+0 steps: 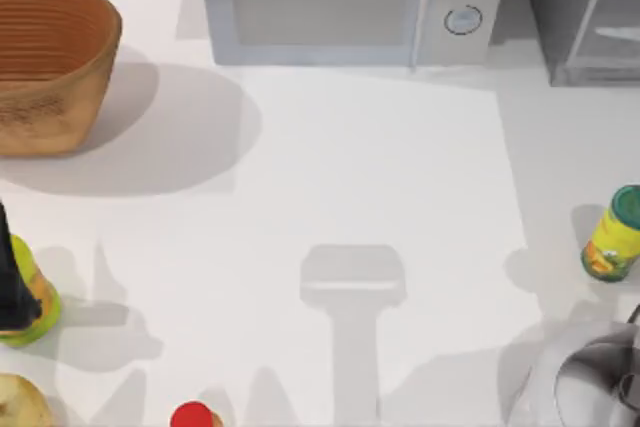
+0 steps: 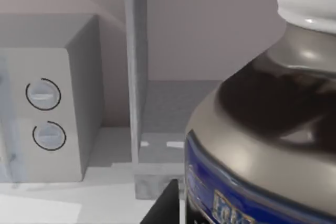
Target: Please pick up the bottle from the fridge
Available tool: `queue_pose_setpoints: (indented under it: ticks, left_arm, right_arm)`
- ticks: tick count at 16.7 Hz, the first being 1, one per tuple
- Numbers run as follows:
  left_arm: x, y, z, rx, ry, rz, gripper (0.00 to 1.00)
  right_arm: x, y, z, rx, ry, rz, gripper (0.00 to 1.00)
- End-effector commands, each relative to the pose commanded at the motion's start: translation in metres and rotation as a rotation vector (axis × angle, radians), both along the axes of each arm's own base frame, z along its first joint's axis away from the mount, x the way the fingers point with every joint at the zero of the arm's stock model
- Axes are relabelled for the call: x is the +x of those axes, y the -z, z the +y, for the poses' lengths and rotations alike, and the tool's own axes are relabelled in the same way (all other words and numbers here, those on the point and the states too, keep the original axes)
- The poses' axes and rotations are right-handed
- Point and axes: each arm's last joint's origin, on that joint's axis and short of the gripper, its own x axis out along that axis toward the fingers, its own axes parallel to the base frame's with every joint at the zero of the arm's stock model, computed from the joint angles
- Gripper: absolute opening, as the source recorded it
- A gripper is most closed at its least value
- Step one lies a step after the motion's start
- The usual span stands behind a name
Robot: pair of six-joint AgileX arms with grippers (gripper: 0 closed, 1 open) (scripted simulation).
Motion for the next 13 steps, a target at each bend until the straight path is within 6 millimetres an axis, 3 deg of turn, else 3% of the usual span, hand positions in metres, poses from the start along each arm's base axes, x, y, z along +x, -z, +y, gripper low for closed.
queue_pose_setpoints:
  ticks: [5,13]
  left_arm:
    - [0.000,0.000,0.000,0.000,0.000,0.000,1.00]
    - [0.000,0.000,0.000,0.000,0.000,0.000,1.00]
  right_arm:
    - [-0.016,0.033,0.005,0.000,-0.008,-0.007,0.00]
    - [-0.016,0.033,0.006,0.001,-0.005,-0.016,0.00]
